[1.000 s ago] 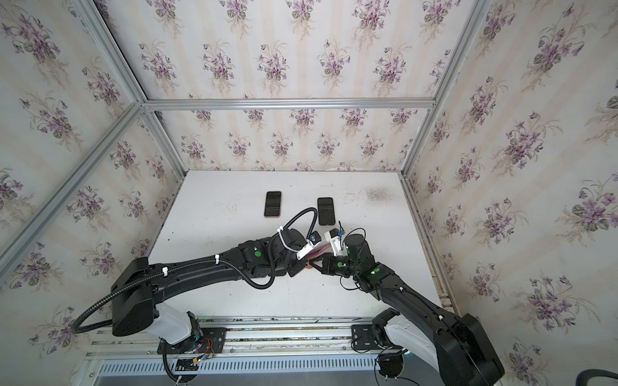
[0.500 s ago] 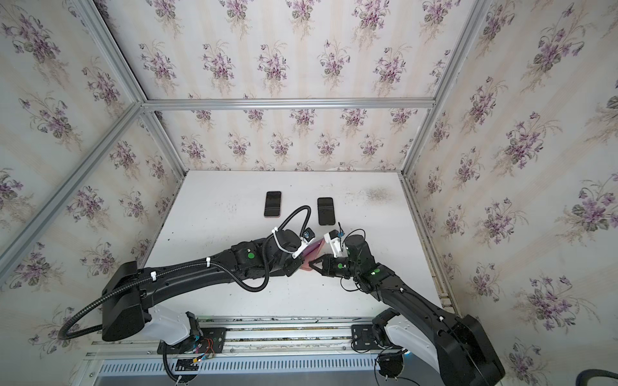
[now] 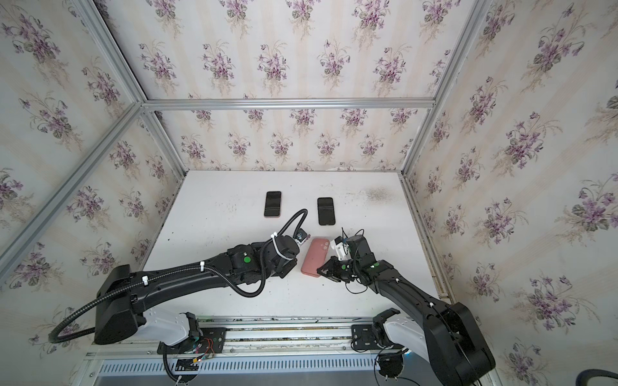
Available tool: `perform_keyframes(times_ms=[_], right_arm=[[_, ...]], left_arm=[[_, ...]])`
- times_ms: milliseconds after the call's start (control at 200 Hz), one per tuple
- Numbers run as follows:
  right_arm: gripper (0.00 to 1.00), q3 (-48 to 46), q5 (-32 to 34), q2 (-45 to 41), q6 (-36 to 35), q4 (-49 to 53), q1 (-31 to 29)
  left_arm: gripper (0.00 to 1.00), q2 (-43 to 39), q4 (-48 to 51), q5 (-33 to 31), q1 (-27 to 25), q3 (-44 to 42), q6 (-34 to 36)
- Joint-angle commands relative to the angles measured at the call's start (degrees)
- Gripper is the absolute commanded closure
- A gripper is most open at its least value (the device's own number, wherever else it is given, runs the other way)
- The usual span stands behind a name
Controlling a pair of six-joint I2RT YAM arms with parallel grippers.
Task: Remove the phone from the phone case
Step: 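Hold the purple phone with the left gripper while the right pulls the pink case away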
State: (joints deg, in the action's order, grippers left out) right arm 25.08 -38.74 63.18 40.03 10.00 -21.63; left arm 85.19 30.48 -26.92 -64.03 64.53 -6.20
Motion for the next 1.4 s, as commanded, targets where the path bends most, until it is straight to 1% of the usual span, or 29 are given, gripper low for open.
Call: perform_keyframes(times_ms=[0,100,255,380,565,640,770,959,1069,1204,1394], right_arm=[[1.00,2.19,-1.32,0.76,-4.39,6.38,1.66],[1.00,2.98,-2.98,1.73,-6.89,8.17,2.86],[1.00,5.30,-5.87,5.84,-10.43,11.07,4.86],[1.00,7.67,-7.59,9.60,-13.67,13.76,6.78],[1.00,12.02,-8.93,14.36,-19.89,20.37,9.57],[1.00,13.02,-8.27,16.02,-21.17,21.85,10.61],[1.00,15.60,-7.81,19.73,-21.72,23.98,10.73],[1.00,17.36,-6.03,23.35,-22.48,25.95,10.69],[1.00,18.03,-4.92,24.34,-23.99,27.85,10.73],[1.00,18.38,-2.77,24.45,-24.58,29.62,10.73],[1.00,18.45,-0.66,24.67,-24.52,30.60,10.73]], left_arm=[[0.98,2.19,3.71,-6.52,-1.08,1.67,-2.89],[0.98,4.92,5.74,-8.37,-1.87,3.01,-4.42],[0.98,10.92,8.94,-11.62,-4.00,6.78,-5.49],[0.98,14.78,10.11,-12.29,-4.94,9.34,-6.54],[0.97,20.39,13.36,-14.02,-5.91,13.35,-8.19],[0.94,22.21,13.88,-14.35,-6.36,14.53,-8.83],[0.89,25.72,15.49,-14.58,-7.62,17.42,-9.48],[0.87,29.86,16.01,-13.91,-9.49,19.89,-11.21],[0.86,31.56,16.37,-13.35,-9.76,21.14,-12.23],[0.83,33.08,16.54,-12.99,-9.80,22.04,-13.13],[0.74,34.97,16.37,-12.28,-9.80,23.28,-13.75]])
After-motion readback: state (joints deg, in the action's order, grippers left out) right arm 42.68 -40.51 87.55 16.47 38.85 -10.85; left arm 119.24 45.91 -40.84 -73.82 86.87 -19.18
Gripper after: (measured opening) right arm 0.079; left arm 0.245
